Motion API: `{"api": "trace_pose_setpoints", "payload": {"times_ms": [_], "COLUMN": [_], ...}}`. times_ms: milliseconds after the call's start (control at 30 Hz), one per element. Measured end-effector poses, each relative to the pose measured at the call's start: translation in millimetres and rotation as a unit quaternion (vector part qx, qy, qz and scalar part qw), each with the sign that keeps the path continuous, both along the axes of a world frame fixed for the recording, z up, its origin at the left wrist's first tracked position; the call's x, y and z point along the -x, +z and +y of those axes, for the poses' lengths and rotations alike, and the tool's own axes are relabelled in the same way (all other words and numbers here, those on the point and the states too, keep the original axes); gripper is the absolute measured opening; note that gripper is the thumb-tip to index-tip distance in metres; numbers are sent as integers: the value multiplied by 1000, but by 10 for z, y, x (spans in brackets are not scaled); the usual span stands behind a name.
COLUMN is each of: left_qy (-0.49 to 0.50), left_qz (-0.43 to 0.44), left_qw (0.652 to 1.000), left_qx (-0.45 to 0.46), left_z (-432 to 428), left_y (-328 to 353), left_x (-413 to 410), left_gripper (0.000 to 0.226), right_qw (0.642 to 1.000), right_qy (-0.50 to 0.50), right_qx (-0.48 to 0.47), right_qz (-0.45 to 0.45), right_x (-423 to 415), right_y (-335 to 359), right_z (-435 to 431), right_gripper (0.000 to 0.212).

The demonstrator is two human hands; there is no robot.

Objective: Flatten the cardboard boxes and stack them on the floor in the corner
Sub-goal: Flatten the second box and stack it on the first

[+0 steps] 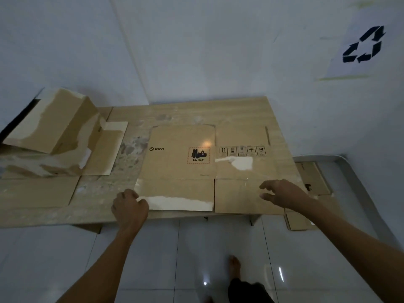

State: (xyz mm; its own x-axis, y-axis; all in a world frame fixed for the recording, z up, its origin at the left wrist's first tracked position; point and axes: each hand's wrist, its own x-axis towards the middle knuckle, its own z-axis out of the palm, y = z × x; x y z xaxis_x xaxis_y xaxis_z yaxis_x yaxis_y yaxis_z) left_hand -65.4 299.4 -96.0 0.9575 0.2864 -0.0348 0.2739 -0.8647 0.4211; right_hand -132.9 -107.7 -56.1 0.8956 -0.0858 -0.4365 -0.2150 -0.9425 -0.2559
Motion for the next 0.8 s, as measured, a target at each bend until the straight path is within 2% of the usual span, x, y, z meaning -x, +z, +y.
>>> {"api": "trace_pose_setpoints", "payload": {"times_ms": [67,267,367,533,667,800], "left_qy": [-46,-207,-226,-256,-244,-248], "left_qz": [12,66,97,125,104,84], "left_qw": [999,976,969,957,961,959], "left_qx": [10,3,1,-46,-77,-103], "left_z": [-169,-733,-932,-1079,-1001,-984], "left_y": [-96,-397,-529,-836,-1016,-1104], "left_x": [-59,-335,-609,-1174,-1396,-1412], "left_gripper": [29,62,68,75,83,85], "right_qw": [1000,999,995,982,969,964], "right_qy": [9,40,92,172,231,247], "right_qx": [-11,-17,21,31,42,43], "right_qz": [0,9,-18,-68,-78,-87], "right_x": [-41,-421,-757,-1402,-1687,-1733], "right_y": [-113,-568,-822,-1137,-1339,-1387], "right_z": [62,161,218,431,476,455], "right_gripper": [46,65,71,80,79,77]}}
